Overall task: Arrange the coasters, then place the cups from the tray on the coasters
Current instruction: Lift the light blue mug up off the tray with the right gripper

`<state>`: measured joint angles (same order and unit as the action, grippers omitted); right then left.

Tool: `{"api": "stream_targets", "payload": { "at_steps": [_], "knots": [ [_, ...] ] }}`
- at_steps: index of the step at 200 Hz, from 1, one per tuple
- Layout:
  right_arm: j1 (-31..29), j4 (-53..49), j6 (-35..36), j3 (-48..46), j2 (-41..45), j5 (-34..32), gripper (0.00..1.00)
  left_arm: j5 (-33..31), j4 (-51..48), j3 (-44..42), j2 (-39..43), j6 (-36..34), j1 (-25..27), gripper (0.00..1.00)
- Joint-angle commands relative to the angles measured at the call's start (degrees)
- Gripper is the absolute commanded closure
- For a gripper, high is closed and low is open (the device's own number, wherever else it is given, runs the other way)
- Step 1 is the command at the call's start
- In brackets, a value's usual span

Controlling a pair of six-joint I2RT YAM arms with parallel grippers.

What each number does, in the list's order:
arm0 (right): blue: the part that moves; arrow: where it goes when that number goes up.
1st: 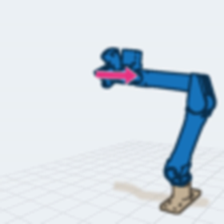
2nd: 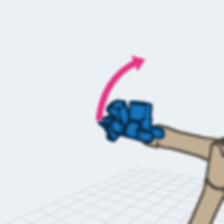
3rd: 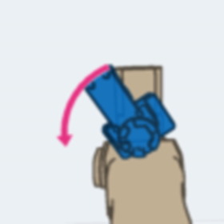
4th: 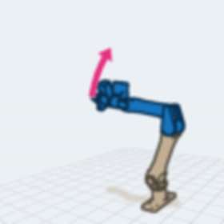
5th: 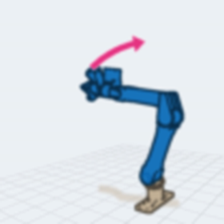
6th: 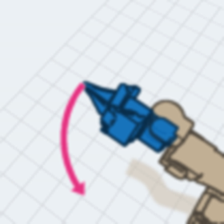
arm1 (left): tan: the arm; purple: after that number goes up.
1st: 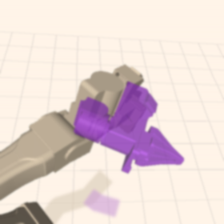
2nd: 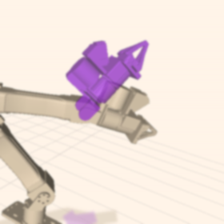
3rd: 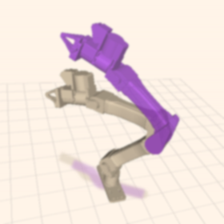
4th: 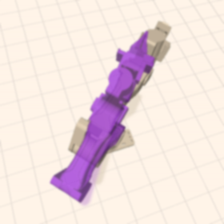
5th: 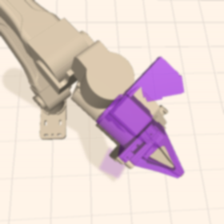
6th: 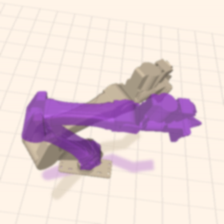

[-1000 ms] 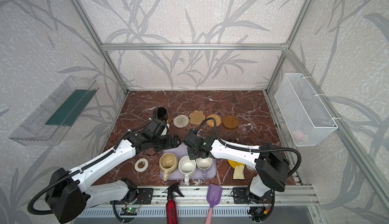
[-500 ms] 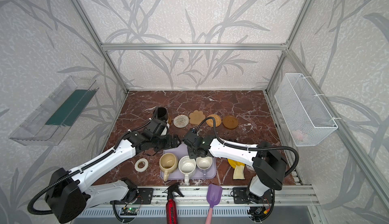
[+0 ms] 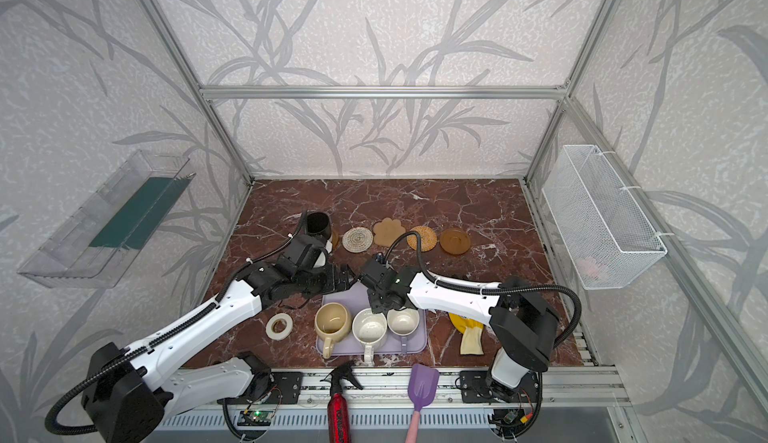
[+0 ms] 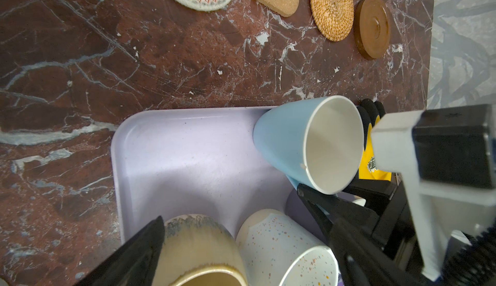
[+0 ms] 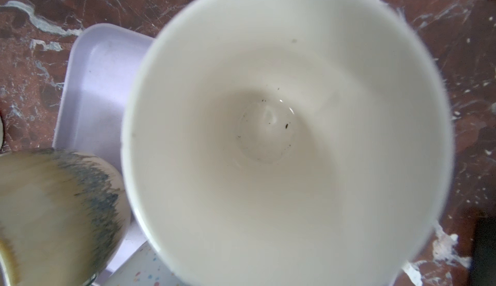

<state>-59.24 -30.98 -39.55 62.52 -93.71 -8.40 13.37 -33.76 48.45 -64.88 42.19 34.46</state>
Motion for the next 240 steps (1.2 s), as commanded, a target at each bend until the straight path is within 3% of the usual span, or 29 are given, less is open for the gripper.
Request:
{"api": "stream_targets", "payload": {
  "at_steps": [1, 118, 139, 240],
  "knots": [
    [0.27, 1.54, 1.18, 1.7, 0.27, -0.03, 0.8, -0.93, 0.44, -0.42, 1.51, 1.21, 0.25, 0.01],
    [0.26, 4.22, 2.68, 1.12, 3.36, 0.1, 0.9, 1.14, 6.34, -1.2, 3.45, 6.04, 0.18, 0.01],
    [0.27, 3.7, 2.69, 1.66, 3.58, 0.49, 0.98, 1.78, 6.64, -0.53, 3.95, 6.66, 0.18, 0.02],
    [2.25, 3.21, 5.54, 1.69, 8.44, -1.12, 1.0, 2.9, 8.98, -0.06, 5.85, 8.66, 0.2, 0.02]
  ]
}}
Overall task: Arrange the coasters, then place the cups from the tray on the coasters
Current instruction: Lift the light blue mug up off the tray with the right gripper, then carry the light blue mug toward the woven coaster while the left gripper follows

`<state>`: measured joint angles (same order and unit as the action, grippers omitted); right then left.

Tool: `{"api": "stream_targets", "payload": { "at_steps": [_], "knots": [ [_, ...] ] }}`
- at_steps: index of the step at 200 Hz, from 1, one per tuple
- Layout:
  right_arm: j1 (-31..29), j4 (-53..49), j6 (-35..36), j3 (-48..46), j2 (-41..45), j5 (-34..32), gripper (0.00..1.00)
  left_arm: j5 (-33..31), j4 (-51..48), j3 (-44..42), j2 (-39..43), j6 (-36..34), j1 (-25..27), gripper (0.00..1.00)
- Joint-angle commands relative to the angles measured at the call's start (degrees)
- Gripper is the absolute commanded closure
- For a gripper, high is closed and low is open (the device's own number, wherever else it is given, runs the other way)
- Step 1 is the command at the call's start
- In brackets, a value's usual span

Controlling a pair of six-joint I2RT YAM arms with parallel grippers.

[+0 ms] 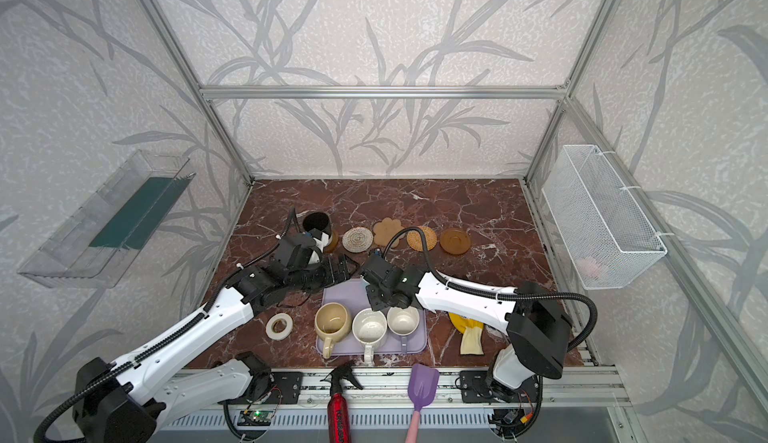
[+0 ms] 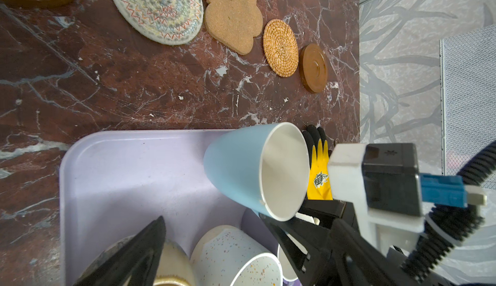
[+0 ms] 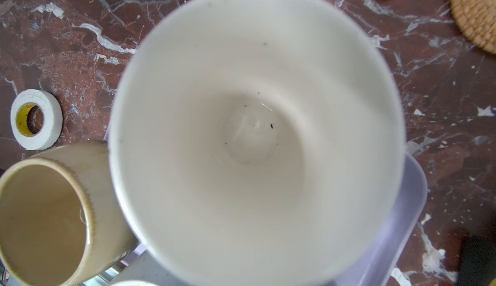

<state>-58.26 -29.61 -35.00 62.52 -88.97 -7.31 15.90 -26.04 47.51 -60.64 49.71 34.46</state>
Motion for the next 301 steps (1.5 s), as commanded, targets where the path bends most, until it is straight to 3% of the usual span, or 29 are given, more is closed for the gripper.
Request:
{"api": "stream_targets", "payload": {
  "at_steps": [1, 58, 118, 164, 199, 233, 301],
  "knots": [
    [1.29, 1.83, 0.99, 1.71, 3.71, -2.29, 1.0, 0.4, 1.26, 0.9, 1.64, 1.16, 0.19, 0.02],
    [2.68, 2.3, 1.84, 3.09, 4.55, -4.2, 1.0, -1.36, 5.3, 0.1, 2.11, 1.8, 0.24, 0.01],
    [4.64, 1.38, 1.94, 8.61, 1.62, -4.99, 1.0, -3.85, -1.28, 7.3, -0.59, -4.5, -2.17, 0.02],
    [5.0, -3.94, -0.8, 17.78, -4.01, -9.91, 1.0, -0.4, 0.23, 9.24, -0.88, -3.85, -8.06, 0.02],
    [5.35, -5.16, -4.74, 22.69, -7.61, -11.62, 1.0, 0.78, 1.17, 9.96, -1.06, -3.38, -12.19, 0.08],
    [5.4, -11.79, -4.64, 32.47, -14.51, -13.47, 1.0, 0.11, 0.23, 11.51, -2.05, -5.13, -13.8, 0.01],
    [6.12, -18.82, -6.1, 47.39, -25.68, -15.51, 1.0, -0.99, -5.48, 14.54, -3.17, -8.8, -19.6, 0.01]
  ]
}}
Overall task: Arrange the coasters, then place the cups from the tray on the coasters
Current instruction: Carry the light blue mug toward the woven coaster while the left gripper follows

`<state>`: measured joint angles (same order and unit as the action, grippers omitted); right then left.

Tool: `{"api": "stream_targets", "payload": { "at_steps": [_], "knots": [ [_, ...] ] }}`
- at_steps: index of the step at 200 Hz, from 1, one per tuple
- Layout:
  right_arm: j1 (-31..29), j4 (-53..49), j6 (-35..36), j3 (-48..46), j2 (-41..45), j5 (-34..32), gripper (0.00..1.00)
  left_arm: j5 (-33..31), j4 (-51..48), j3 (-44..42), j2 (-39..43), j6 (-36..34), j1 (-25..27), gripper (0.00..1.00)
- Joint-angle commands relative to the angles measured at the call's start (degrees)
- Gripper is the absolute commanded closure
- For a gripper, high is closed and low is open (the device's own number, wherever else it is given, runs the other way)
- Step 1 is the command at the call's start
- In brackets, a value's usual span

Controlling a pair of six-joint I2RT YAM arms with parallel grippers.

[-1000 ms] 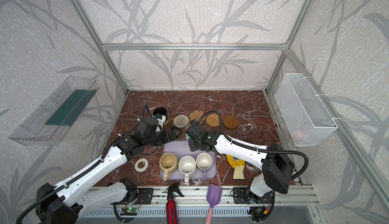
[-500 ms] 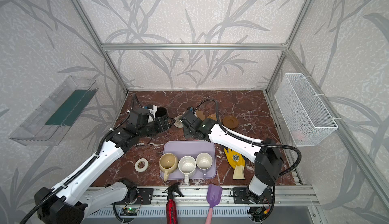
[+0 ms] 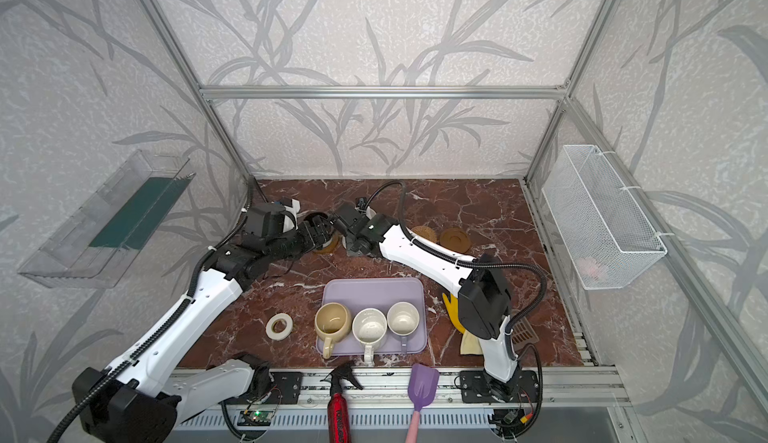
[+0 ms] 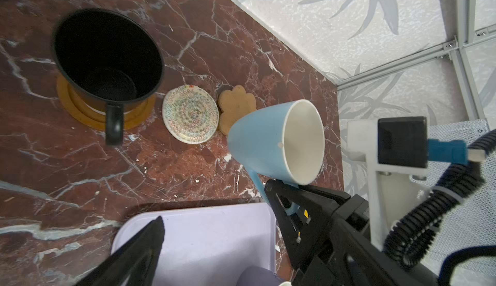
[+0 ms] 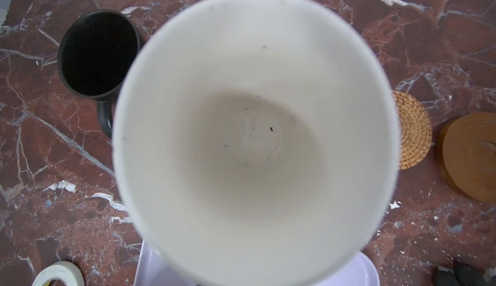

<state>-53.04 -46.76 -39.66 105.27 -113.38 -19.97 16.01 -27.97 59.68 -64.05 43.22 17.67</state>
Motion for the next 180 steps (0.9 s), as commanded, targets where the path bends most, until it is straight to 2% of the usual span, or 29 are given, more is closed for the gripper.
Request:
{"api": "stream_targets", "payload": {
  "at_steps": [1, 19, 41, 78, 108, 128, 180],
  "knots": [
    [0.95, -1.66, -1.42, 4.79, -1.33, -2.78, 1.0, -0.95, -3.57, 2.37, 0.24, -2.29, -2.99, 0.01],
    [1.53, -2.83, -1.65, 8.2, -3.66, -0.07, 1.0, -0.75, -5.18, 3.43, 0.12, -2.96, -4.75, 0.01],
    [1.61, -4.31, -2.54, 12.19, -6.54, -0.13, 1.0, -0.8, -6.49, 3.91, 0.16, -3.69, -5.59, 0.01],
    [2.9, -7.03, -4.41, 19.34, -12.71, -1.26, 1.0, 1.87, -5.75, 2.62, -0.46, -3.93, -6.82, 0.01],
    [3.73, -11.92, -4.81, 28.26, -18.54, 0.77, 1.0, 2.47, -3.81, 1.57, -1.33, -3.38, -7.27, 0.01],
    [3.9, -14.28, -4.89, 33.07, -21.81, 1.63, 1.0, 5.44, -2.11, 1.13, -2.48, -2.82, -8.02, 0.03],
    [4.96, -15.02, -5.16, 38.86, -27.24, 5.76, 1.0, 6.16, 0.82, -0.83, -2.88, -0.68, -10.78, 0.01]
  ]
}}
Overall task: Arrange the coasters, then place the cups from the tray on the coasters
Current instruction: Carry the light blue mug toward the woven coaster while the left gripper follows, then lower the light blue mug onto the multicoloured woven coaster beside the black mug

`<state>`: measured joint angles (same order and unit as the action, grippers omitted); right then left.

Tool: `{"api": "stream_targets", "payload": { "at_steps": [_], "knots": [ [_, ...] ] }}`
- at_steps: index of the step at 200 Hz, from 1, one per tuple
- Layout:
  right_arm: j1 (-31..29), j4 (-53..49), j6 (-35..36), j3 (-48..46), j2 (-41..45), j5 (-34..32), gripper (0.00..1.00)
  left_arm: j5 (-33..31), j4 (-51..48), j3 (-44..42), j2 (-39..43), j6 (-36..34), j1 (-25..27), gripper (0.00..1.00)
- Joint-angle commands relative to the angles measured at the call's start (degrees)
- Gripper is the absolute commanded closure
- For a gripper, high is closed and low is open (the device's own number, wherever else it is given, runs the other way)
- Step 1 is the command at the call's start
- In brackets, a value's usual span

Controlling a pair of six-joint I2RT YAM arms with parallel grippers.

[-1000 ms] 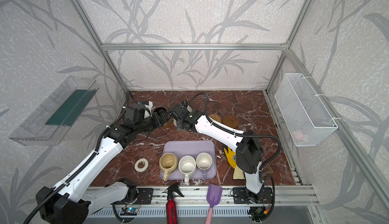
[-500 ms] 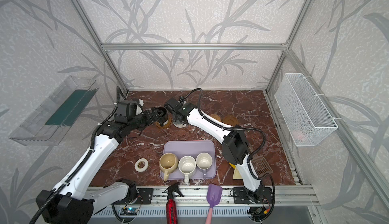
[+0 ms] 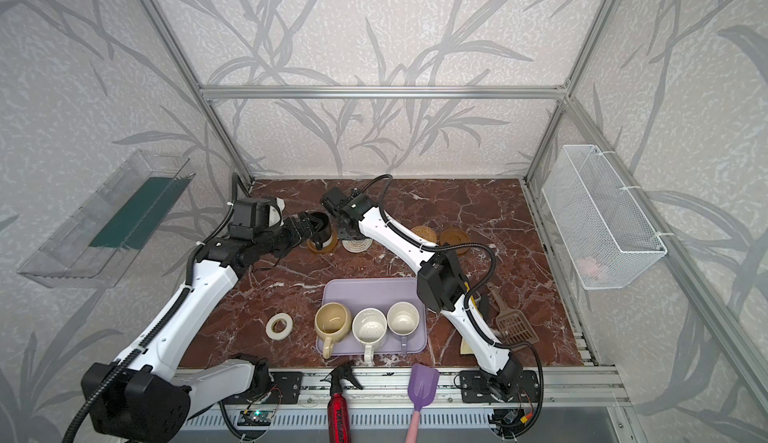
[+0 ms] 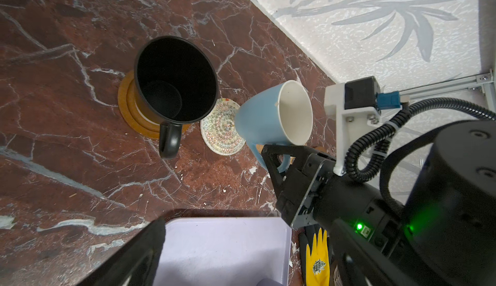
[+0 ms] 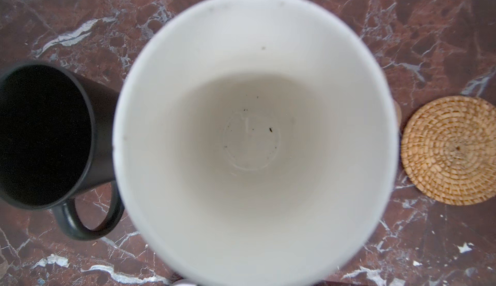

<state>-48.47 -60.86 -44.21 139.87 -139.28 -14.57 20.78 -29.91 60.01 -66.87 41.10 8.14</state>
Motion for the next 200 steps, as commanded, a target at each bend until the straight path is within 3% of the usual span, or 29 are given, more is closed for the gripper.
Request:
{"api": "stream_targets", "payload": {
  "at_steps": [1, 77, 200],
  "knots": [
    [0.39, -0.97, -0.62, 4.35, -1.38, 0.43, 1.0, 1.47, 2.89, -1.27, -0.04, 1.57, -1.27, 0.01],
    [0.69, -1.03, 1.04, 5.9, -4.88, 1.06, 1.0, 3.48, 8.74, -5.75, 1.22, 5.29, -2.11, 0.02],
    [-0.4, -3.2, 2.12, 6.6, -7.0, 0.95, 1.0, 3.74, 9.7, -6.85, 1.19, 6.09, -2.14, 0.02]
  ]
}}
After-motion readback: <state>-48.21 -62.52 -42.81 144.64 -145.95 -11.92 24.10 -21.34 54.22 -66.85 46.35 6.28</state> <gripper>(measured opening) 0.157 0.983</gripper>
